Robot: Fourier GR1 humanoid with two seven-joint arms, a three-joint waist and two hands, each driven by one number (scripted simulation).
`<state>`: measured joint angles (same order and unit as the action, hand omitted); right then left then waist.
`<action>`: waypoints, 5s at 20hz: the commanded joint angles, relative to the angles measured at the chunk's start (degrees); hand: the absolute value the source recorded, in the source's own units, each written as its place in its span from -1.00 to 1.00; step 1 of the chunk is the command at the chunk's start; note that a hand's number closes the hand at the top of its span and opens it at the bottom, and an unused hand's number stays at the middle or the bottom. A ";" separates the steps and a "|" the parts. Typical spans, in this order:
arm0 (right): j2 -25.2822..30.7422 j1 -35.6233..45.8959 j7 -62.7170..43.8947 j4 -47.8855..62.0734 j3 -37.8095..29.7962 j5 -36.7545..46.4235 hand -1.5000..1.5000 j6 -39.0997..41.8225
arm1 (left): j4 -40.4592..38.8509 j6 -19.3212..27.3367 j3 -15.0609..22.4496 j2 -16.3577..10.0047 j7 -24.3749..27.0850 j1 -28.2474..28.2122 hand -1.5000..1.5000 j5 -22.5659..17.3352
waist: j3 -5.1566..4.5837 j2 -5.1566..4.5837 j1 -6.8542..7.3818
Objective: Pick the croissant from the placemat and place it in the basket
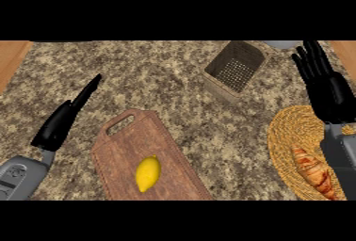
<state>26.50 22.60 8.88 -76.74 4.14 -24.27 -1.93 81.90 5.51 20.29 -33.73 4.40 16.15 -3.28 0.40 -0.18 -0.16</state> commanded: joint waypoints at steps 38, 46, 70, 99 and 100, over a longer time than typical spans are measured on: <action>21.05 -58.37 -49.62 -71.24 12.79 84.40 -1.00 7.92 | 14.24 12.90 -8.24 15.91 -1.20 -15.65 0.00 -12.39 | -0.73 0.25 -0.22; 19.29 -47.05 -62.42 -67.38 19.40 89.01 -1.00 17.21 | 10.27 12.87 -8.97 18.16 -0.16 -13.84 0.00 -11.21 | -0.54 0.22 -0.23; 9.22 -44.34 -46.78 -46.60 16.01 95.28 -1.00 4.34 | 14.94 11.21 -8.99 23.93 -1.21 -18.60 0.00 -3.65 | -0.40 0.27 -0.08; -3.85 -35.75 -33.08 -22.95 7.43 98.38 -1.00 2.83 | 11.36 6.84 -14.30 28.48 -3.25 -14.44 0.00 1.21 | -0.40 0.17 0.06; -3.33 -37.62 -31.57 -24.96 6.04 97.38 -1.00 2.55 | 16.62 4.01 -16.83 25.62 -6.57 -16.22 0.00 -1.55 | -0.40 0.22 0.10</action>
<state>23.59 -15.73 -25.66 -103.72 12.54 73.78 1.17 96.37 10.48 4.67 -7.42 0.13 -0.32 -4.88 -0.07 0.06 -0.06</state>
